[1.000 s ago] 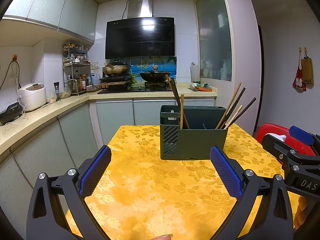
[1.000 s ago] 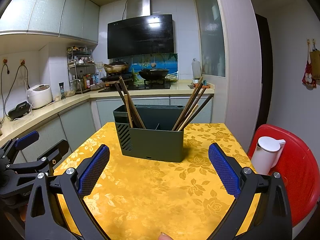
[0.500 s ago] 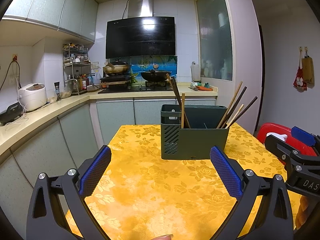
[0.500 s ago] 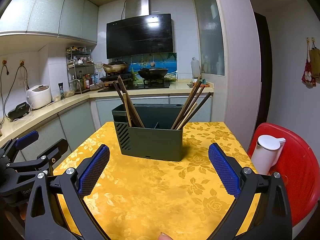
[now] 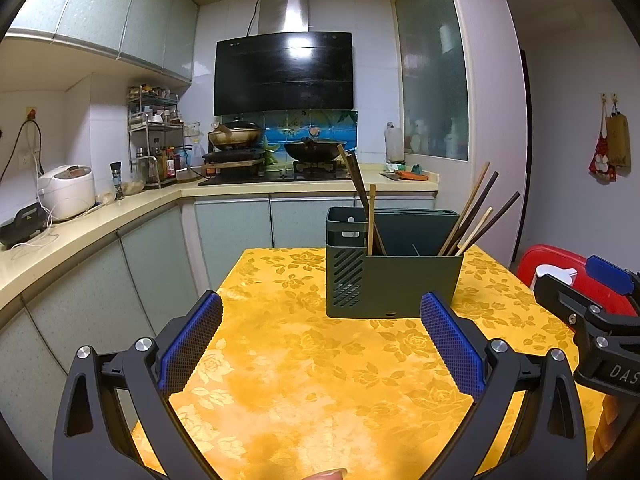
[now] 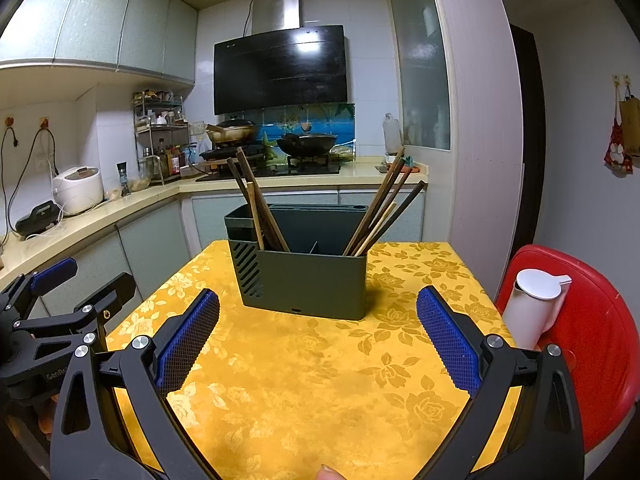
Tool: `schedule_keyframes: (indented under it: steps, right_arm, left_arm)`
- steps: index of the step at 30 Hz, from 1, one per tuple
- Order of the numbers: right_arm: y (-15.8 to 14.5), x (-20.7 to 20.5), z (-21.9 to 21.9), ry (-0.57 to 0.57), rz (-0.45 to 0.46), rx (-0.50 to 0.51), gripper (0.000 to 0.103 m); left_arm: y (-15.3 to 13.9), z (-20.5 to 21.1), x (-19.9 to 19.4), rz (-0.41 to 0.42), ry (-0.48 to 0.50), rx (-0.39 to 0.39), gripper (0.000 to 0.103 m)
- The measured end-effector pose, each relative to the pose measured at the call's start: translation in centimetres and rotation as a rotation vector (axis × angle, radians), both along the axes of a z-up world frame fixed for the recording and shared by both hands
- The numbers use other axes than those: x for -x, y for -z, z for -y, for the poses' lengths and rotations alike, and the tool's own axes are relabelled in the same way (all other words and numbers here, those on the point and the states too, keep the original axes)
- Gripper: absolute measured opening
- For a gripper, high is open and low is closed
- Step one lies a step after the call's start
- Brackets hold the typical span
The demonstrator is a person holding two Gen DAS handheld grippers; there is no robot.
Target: Organize utensils
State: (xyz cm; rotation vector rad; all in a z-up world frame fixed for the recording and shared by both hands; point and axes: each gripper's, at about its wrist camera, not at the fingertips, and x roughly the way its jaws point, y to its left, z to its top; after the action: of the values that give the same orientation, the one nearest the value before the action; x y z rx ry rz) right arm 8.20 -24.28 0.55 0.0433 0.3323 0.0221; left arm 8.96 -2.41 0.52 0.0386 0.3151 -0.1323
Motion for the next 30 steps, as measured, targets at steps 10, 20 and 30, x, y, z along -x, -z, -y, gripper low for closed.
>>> schedule_keyframes:
  steps: [10,20,30]
  right_arm:
    - [0.08,-0.06,-0.09,0.0,-0.002,0.001,0.096]
    - [0.11,-0.04,-0.09,0.0,-0.002,0.001,0.096]
    - [0.06,-0.06,-0.14,0.0,-0.002,0.002,0.096]
  left_arm:
    - [0.05,-0.16,-0.01,-0.002,0.003,-0.004,0.096]
    - [0.3,0.08,0.04,0.001,0.0,-0.009,0.096]
    - [0.34,0.08,0.13,0.0,0.003,-0.009,0.096]
